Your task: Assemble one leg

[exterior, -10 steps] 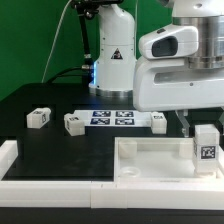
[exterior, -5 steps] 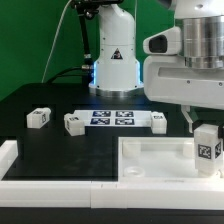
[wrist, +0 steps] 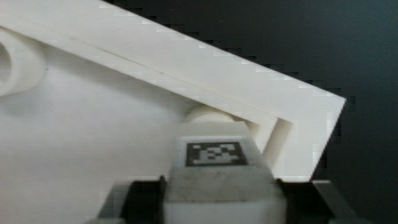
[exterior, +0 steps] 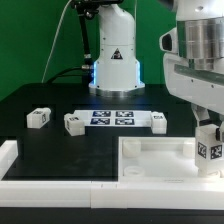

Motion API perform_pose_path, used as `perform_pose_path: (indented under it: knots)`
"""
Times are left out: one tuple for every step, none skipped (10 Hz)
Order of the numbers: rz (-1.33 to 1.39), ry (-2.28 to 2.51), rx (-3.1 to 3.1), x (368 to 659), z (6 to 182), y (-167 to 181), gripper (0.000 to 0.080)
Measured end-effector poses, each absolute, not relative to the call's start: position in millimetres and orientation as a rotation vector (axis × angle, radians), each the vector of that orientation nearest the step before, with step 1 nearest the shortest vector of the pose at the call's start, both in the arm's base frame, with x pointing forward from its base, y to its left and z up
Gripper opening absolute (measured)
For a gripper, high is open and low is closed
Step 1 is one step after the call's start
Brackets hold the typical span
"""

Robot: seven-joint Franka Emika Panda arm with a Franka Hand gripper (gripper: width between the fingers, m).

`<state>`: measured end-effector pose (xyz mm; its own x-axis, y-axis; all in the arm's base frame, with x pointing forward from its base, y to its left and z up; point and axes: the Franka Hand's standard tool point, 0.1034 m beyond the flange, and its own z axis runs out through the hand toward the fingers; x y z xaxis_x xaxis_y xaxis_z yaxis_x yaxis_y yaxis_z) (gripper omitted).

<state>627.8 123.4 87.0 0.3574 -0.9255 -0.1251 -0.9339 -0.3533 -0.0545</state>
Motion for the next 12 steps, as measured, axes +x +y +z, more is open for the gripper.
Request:
perform_pose_path:
  knots:
    - [0.109, 1.707, -2.495, 627.7, 87.0, 123.6, 0.0364]
    - [0.109, 1.705, -2.496, 627.7, 87.0, 123.8, 0.0502]
    - [0.107, 1.645, -2.535, 627.4, 86.9, 123.8, 0.0502]
    - [0.104, 1.567, -2.584, 626.7, 86.3, 123.7, 0.0618]
    - [0.096, 1.434, -2.658, 625.2, 84.4, 123.3, 0.0640]
    - [0.081, 1.243, -2.758, 624.4, 83.2, 123.7, 0.0640]
    - [0.070, 1.026, -2.843, 624.2, 81.8, 122.0, 0.0648]
    - [0.060, 0.867, -2.896, 624.8, 80.9, 119.3, 0.0648]
    - [0.047, 0.693, -2.949, 625.3, 81.0, 119.2, 0.0649]
    - [0.037, 0.565, -2.984, 625.8, 81.5, 120.7, 0.0649]
    - [0.020, 0.338, -3.038, 626.8, 82.6, 120.8, 0.0649]
    - [0.007, 0.136, -3.070, 627.9, 84.1, 121.9, 0.0649]
